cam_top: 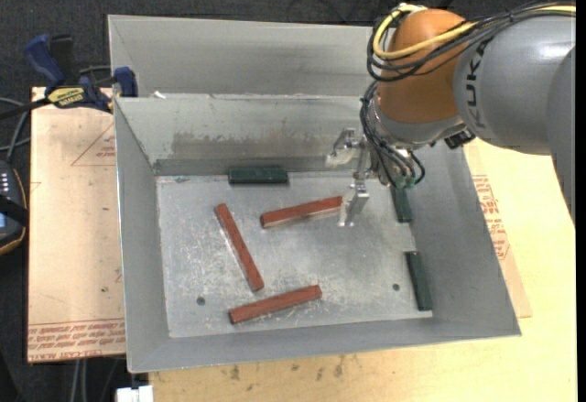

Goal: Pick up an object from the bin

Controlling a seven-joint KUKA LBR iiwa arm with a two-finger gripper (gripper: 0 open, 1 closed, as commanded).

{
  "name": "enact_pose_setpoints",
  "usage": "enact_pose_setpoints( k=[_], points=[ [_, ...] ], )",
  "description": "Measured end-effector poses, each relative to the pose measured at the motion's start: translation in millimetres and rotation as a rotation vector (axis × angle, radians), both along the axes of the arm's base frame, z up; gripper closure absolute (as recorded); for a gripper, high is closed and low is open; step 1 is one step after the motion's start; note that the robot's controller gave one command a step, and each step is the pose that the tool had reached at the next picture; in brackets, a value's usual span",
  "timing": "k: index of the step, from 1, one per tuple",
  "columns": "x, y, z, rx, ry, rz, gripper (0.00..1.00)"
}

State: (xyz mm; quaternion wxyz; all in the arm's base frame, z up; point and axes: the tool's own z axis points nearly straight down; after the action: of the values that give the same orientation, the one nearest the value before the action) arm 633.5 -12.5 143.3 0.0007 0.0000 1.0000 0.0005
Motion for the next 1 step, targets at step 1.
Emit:
enact_pose_setpoints(
  k=[1],
  points=[
    [0.0, 0.0, 0.0, 0.0, 0.0, 0.0, 0.0]
  ],
)
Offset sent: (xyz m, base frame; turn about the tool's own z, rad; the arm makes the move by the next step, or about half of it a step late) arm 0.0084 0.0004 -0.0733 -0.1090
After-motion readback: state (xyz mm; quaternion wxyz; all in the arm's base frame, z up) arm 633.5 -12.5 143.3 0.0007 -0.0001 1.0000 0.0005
